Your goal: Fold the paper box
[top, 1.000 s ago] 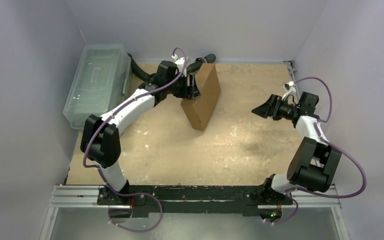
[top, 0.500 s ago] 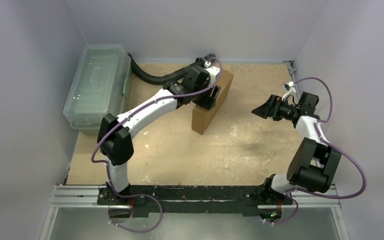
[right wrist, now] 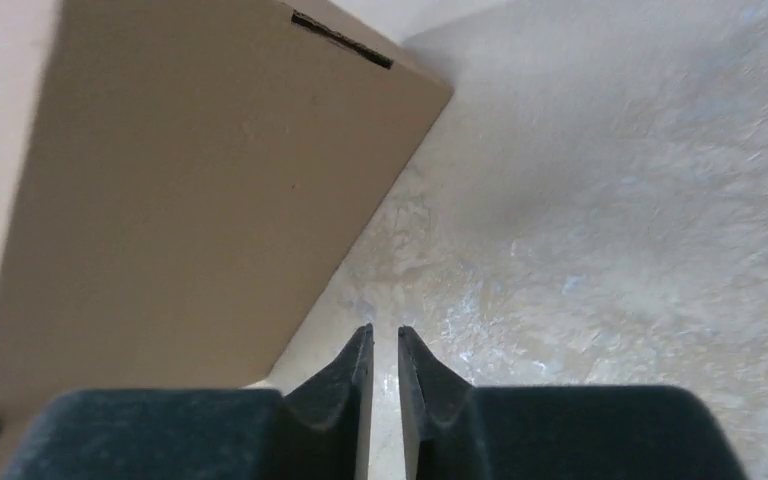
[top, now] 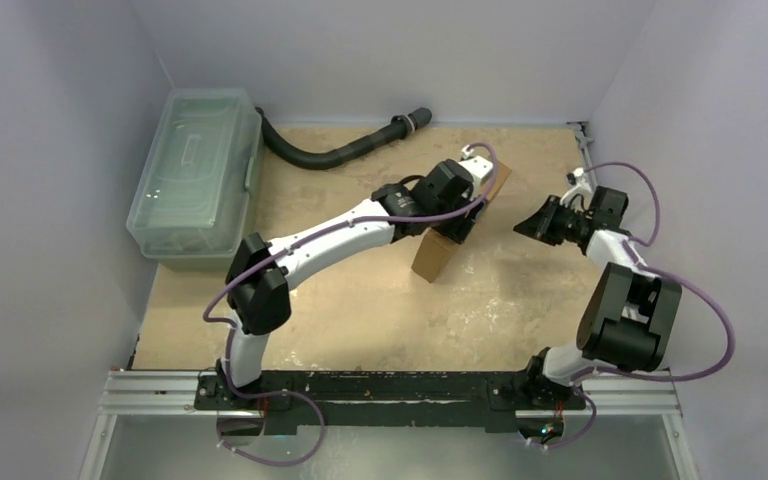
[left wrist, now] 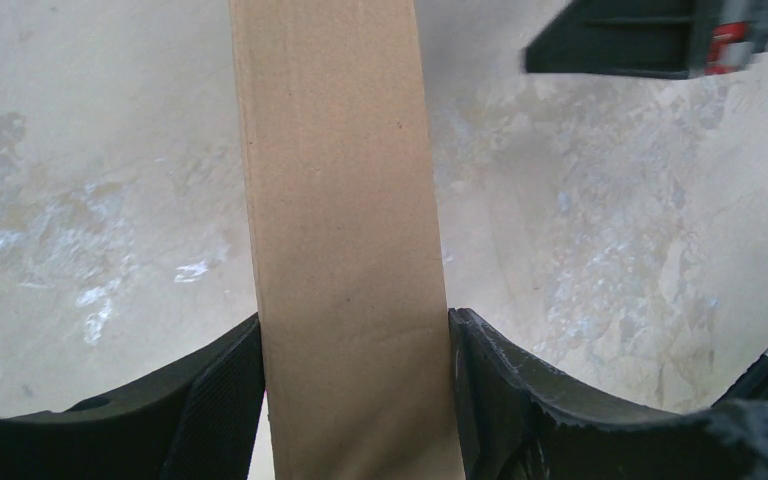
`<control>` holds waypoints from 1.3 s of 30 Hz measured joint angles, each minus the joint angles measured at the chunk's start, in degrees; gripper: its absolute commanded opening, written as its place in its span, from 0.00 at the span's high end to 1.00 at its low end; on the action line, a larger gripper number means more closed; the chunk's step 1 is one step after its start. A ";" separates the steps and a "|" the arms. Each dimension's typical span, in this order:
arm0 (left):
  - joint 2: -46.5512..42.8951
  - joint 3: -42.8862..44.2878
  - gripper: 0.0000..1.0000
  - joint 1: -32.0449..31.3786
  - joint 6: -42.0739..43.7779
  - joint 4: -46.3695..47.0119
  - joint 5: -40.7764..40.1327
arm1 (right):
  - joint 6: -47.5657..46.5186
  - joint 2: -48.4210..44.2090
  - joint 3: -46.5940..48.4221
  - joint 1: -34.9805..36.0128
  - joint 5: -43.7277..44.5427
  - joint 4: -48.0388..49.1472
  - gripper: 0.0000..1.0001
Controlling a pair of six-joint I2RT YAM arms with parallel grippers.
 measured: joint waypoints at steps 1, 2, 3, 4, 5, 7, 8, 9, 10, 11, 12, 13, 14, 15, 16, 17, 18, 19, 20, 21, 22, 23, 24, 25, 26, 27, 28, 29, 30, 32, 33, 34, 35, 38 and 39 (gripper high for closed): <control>0.70 0.81 0.72 -1.01 -0.24 0.04 -0.74 | 1.14 0.90 -0.17 0.61 1.20 0.59 0.92; 1.29 1.49 0.72 -1.99 -0.44 0.09 -1.33 | 2.56 2.29 -0.31 1.84 2.25 1.20 0.93; 1.75 2.03 0.72 -2.86 -0.55 0.20 -1.77 | 3.32 3.52 -0.35 3.04 2.91 1.70 0.93; 2.03 2.29 0.72 -3.56 -0.72 0.37 -2.01 | 4.52 5.22 -0.35 4.74 3.41 2.38 0.94; 2.27 2.49 0.72 -4.31 -0.96 0.59 -2.27 | 5.62 7.13 -0.35 6.60 3.69 3.15 0.94; 2.64 2.75 0.70 -5.68 -1.73 1.09 -2.86 | 7.85 10.62 -0.35 9.33 4.17 4.42 0.94; 2.75 2.75 0.69 -6.25 -2.08 1.42 -3.21 | 9.07 12.57 -0.35 10.47 4.24 5.14 0.94; 2.84 2.75 0.67 -6.78 -2.45 1.55 -4.07 | 10.45 14.38 -0.35 11.15 4.28 5.68 0.94; 2.93 2.75 0.65 -7.08 -2.75 1.79 -4.55 | 11.93 16.15 -0.35 11.30 4.20 6.43 0.93; 2.99 2.75 0.63 -7.32 -3.08 2.05 -4.85 | 13.57 17.88 -0.35 11.43 4.00 7.52 0.93; 3.08 2.75 0.61 -7.48 -3.45 2.23 -4.96 | 14.93 19.15 -0.35 11.56 3.80 8.61 0.93; 3.19 2.75 0.59 -7.65 -3.78 2.51 -5.11 | 16.83 20.50 -0.35 11.65 3.34 9.88 0.93; 3.30 2.75 0.57 -7.82 -4.17 2.80 -5.40 | 18.45 21.38 -0.20 11.69 2.69 11.02 0.92; 3.39 2.67 0.56 -7.93 -4.55 3.23 -5.57 | 19.65 21.77 0.09 12.00 2.54 11.67 0.92; 3.45 2.40 0.54 -8.02 -5.18 4.15 -5.57 | 20.76 22.34 0.72 12.70 2.62 12.50 0.92; 3.45 1.88 0.52 -8.07 -5.88 5.42 -5.31 | 21.66 23.19 1.81 13.22 2.78 13.03 0.92; 3.45 1.29 0.49 -8.13 -7.10 6.93 -4.35 | 22.38 23.91 2.78 14.53 2.82 13.40 0.92; 3.48 0.61 0.47 -8.28 -8.35 8.44 -2.23 | 23.12 24.90 4.11 15.67 2.36 14.03 0.92; 3.54 -0.11 0.44 -8.57 -9.31 9.25 -1.05 | 23.54 25.75 5.53 17.03 2.14 14.71 0.91; 3.74 -1.25 0.43 -9.16 -10.14 10.36 0.09 | 23.58 26.34 6.75 18.12 1.88 15.06 0.91; 3.85 -1.77 0.41 -9.51 -10.67 11.13 0.70 | 23.52 26.69 7.43 18.86 1.84 15.32 0.91; 3.85 -2.29 0.40 -9.84 -11.28 11.52 1.73 | 23.30 26.88 8.04 19.56 1.84 15.26 0.91; 3.85 -2.89 0.40 -9.97 -11.61 11.43 2.43 | 22.88 26.86 8.37 19.93 2.03 14.97 0.91; 3.91 -3.41 0.39 -10.21 -11.98 11.34 3.04 | 22.25 26.62 8.48 20.06 2.75 14.64 0.91; 3.96 -3.85 0.38 -10.32 -12.11 11.34 3.37 | 21.24 26.23 8.48 19.87 3.87 13.81 0.91; 3.96 -4.37 0.37 -10.29 -12.44 11.34 3.76 | 20.24 25.64 8.48 19.30 5.16 12.61 0.90; 3.96 -4.92 0.36 -10.14 -12.57 11.54 3.93 | 19.23 25.03 8.48 18.73 6.49 11.50 0.90; 3.96 -5.40 0.33 -9.92 -12.76 11.87 4.04 | 17.84 24.00 8.48 17.88 8.39 10.25 0.90; 3.93 -5.99 0.31 -9.64 -12.94 12.31 4.09 | 16.24 22.58 8.48 16.85 10.38 9.11 0.89; 3.67 -7.96 0.27 -8.63 -13.09 12.81 4.04 | 12.50 18.91 8.41 15.02 14.93 7.67 0.88; 3.39 -8.85 0.25 -8.17 -13.14 12.85 4.00 | 10.80 17.16 8.33 14.32 16.85 7.48 0.88; 2.78 -10.27 0.23 -7.52 -13.16 13.07 3.91 | 8.79 15.04 8.02 13.68 18.88 7.48 0.87; 1.70 -12.04 0.22 -6.78 -13.20 13.40 3.87 | 6.49 12.52 7.52 13.07 21.27 7.54 0.87; -3.50 -18.23 0.16 -4.02 -13.49 14.91 4.74 | -0.70 5.73 6.10 12.24 26.08 7.48 0.83; -6.25 -21.31 0.12 -2.64 -13.57 16.48 5.62 | -3.45 3.85 5.99 12.24 26.60 6.78 0.80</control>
